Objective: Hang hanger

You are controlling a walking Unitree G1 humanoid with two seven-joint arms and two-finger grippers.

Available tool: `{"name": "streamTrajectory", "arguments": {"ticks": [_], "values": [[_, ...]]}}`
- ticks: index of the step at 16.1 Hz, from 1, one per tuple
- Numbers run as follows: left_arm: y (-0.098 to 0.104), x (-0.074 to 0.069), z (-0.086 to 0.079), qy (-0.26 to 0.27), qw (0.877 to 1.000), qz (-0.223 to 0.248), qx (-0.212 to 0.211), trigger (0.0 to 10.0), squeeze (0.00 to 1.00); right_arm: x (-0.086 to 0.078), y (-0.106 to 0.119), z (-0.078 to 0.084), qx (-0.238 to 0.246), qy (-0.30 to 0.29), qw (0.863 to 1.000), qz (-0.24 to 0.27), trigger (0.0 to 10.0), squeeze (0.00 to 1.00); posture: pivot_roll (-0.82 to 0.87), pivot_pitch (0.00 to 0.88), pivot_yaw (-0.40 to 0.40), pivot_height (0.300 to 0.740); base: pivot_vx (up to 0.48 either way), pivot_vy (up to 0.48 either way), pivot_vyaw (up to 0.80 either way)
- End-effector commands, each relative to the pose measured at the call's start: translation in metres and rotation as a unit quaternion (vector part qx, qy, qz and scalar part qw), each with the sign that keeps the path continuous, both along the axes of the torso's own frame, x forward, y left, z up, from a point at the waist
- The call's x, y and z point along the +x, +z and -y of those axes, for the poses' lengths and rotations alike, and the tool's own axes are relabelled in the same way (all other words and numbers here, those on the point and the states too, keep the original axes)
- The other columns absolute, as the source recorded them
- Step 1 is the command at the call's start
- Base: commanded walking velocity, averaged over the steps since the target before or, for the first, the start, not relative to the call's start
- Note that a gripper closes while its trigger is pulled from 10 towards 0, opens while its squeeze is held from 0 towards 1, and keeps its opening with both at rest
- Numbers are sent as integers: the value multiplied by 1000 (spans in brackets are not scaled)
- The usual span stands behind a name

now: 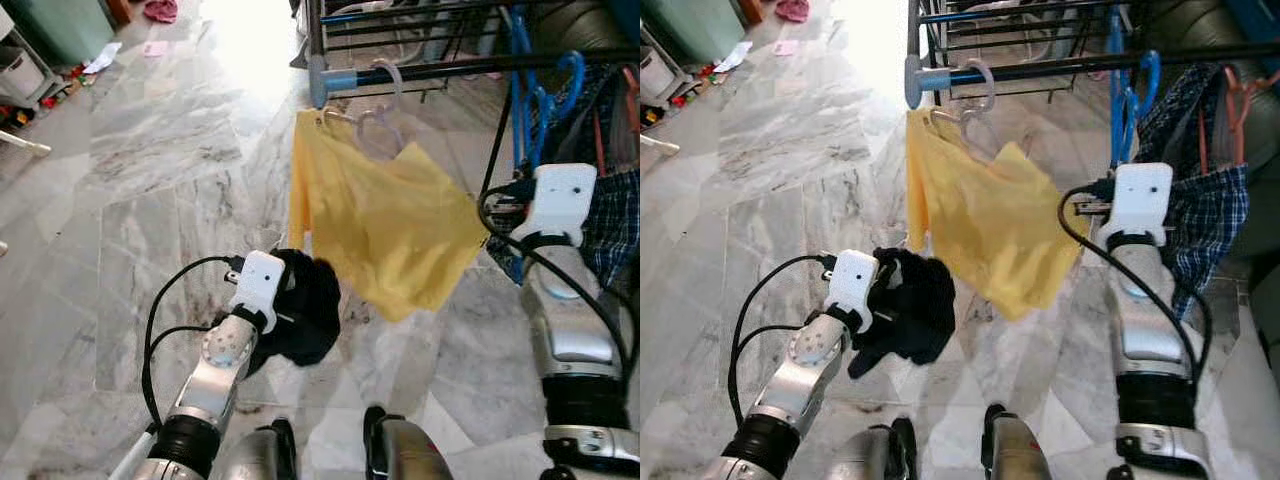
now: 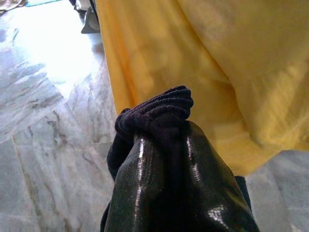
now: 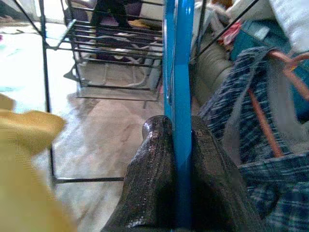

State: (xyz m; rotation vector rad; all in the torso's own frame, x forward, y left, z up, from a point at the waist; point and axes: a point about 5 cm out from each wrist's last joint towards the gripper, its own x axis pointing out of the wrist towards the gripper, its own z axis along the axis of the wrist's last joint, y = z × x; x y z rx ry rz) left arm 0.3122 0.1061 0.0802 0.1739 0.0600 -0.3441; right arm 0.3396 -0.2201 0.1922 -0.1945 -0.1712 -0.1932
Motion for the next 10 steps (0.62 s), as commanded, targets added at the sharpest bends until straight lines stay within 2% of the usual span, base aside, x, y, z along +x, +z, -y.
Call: {"name": "streamTrajectory", "arguments": {"ticks": [1,10], "values": [[-5,-3,-7,9,1000,-7,6,10000,0,-1,22,-2,-4,1,999,54,588,0,-183,171,86,740,0,0,0],[-5,-3,-7,9,1000,-7,6,10000,0,-1,22,-2,-4,1,999,54,588,0,-183,171,86,740,0,0,0]]}}
